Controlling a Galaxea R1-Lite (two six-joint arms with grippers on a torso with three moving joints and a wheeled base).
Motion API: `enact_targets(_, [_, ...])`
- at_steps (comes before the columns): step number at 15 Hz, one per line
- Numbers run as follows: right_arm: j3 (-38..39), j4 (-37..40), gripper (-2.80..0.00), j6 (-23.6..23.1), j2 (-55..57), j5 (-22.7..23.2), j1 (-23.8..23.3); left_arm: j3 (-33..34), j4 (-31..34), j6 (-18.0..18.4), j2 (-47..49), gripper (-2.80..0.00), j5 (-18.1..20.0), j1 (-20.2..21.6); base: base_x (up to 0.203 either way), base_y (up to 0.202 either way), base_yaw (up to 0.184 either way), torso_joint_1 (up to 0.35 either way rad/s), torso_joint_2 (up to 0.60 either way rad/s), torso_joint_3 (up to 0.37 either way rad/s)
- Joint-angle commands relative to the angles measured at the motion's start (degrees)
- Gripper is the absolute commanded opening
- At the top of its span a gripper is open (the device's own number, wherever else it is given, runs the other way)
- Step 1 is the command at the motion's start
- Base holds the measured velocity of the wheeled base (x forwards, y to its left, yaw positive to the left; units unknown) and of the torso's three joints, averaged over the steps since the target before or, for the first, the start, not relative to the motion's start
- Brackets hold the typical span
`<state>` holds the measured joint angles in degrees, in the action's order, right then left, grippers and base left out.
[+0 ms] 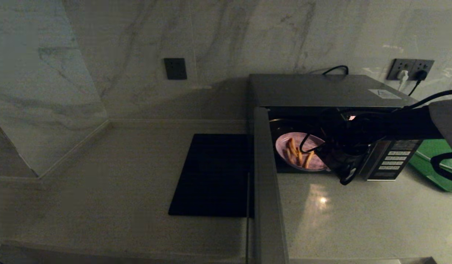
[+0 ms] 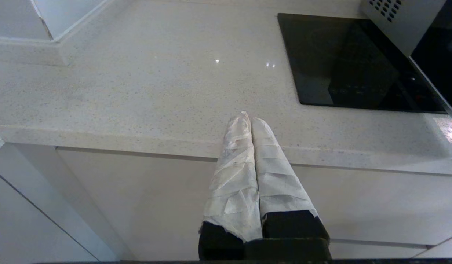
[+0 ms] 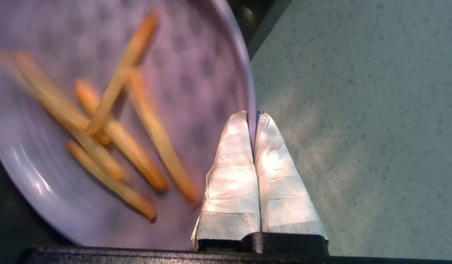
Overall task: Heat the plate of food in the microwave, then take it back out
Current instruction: Take the plate out of the microwave
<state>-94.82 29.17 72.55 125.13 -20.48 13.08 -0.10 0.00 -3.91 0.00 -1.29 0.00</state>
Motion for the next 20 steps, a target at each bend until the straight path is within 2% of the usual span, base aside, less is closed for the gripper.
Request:
enact_targets(1, [-0.3, 0.2, -2.80, 0.4, -0.8, -0.1, 0.0, 0.0, 0.0, 0.0, 0.0, -2.80, 0.0, 0.0, 0.000, 0.000, 0.000, 0.000, 0.00, 0.000])
enact_targets(14, [2.9, 0.4, -2.80, 0.4, -5.7, -0.2, 0.0, 0.0, 0.0, 0.0, 0.0, -2.80, 0.0, 0.0, 0.000, 0.000, 0.000, 0.000, 0.00, 0.000])
enact_targets(20, [7.1, 0.4, -2.80, 0.4, -8.9, -0.2, 0.0, 0.0, 0.0, 0.0, 0.0, -2.80, 0.0, 0.0, 0.000, 0.000, 0.000, 0.000, 0.00, 0.000])
